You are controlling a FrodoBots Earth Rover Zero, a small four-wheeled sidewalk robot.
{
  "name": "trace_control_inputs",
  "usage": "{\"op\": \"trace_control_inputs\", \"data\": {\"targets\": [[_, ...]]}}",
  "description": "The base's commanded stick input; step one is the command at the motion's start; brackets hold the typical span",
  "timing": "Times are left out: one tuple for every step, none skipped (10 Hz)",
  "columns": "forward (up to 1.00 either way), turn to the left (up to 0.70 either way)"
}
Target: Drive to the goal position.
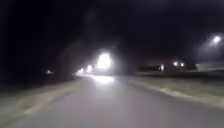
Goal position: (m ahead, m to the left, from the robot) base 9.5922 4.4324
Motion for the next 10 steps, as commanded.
{"op": "trace_control_inputs", "data": {"targets": [[1.0, 0.1], [1.0, 0.13], [1.0, 0.15], [1.0, 0.17], [1.0, 0.2], [1.0, 0.19], [1.0, 0.16], [1.0, 0.12], [1.0, 0.08], [1.0, 0.04]]}}
